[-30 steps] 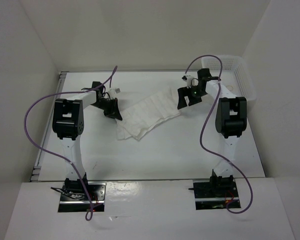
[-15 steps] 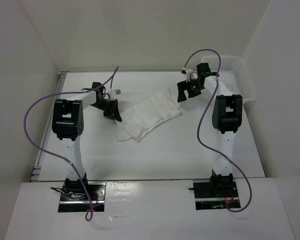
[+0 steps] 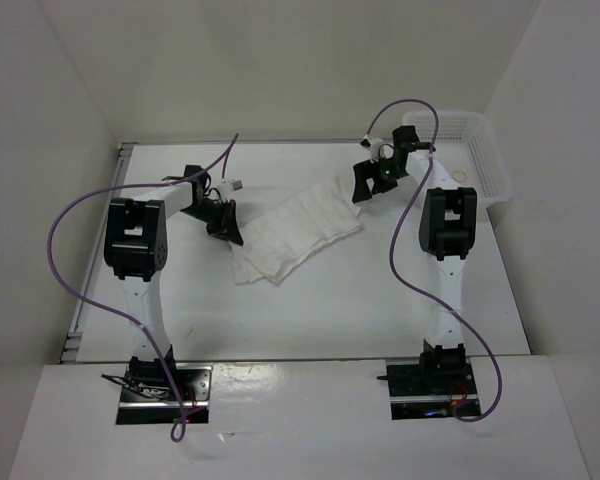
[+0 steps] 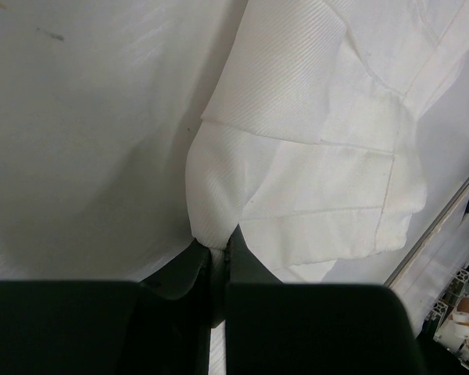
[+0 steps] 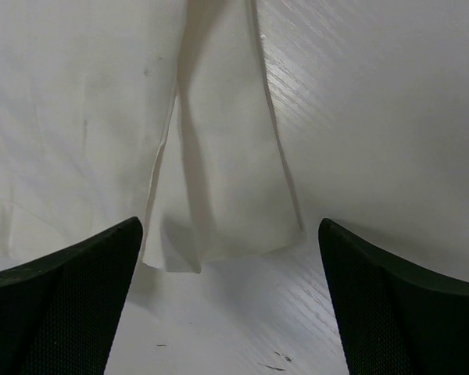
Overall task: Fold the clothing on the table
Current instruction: Fold the skirt
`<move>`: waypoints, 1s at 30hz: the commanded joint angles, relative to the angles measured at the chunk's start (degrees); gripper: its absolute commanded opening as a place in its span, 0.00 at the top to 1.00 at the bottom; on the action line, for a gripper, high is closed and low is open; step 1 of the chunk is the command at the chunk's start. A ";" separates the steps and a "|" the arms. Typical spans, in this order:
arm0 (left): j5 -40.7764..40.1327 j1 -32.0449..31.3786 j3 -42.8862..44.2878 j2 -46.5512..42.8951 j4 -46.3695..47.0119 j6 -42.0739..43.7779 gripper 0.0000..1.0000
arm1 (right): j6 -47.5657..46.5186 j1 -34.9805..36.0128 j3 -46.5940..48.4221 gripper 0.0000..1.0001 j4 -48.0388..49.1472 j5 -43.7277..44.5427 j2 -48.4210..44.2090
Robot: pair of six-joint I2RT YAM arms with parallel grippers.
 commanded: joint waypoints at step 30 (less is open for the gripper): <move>-4.61 -0.18 0.47 2.18 -2.87 4.28 0.97 | -5.35 2.55 -9.86 0.44 -7.68 -7.39 -1.36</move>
